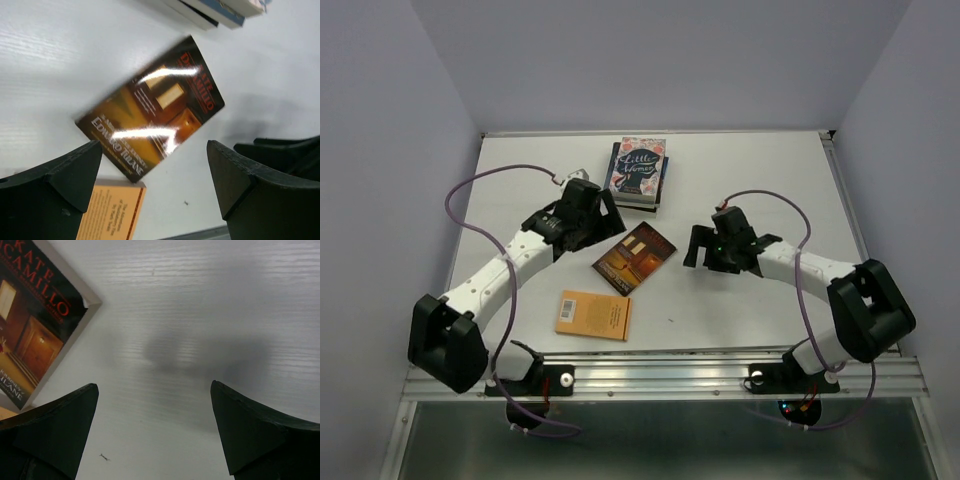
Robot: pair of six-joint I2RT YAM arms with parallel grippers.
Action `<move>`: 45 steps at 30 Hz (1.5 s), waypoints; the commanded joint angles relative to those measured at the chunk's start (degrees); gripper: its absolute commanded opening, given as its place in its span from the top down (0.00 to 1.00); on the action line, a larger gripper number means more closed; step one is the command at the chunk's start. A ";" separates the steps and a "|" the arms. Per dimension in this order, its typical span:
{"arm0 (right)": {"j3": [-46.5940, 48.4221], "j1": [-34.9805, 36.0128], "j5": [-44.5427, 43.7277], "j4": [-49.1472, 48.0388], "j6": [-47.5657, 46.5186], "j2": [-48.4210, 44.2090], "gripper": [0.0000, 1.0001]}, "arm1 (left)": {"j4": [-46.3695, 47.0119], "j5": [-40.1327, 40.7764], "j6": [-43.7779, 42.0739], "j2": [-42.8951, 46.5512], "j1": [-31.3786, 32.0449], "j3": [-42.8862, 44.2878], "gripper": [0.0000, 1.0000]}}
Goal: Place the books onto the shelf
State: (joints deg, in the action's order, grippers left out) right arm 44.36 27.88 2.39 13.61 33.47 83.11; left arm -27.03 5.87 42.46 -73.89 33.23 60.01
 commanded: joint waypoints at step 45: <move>15.32 11.85 0.50 2.48 6.16 23.93 0.65 | 49.08 -50.43 -4.14 -24.28 -5.11 -20.63 0.41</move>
State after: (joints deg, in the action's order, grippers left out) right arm 59.31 37.52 -6.17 7.55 40.84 102.87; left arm 16.34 -34.17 34.44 -95.39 24.93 40.10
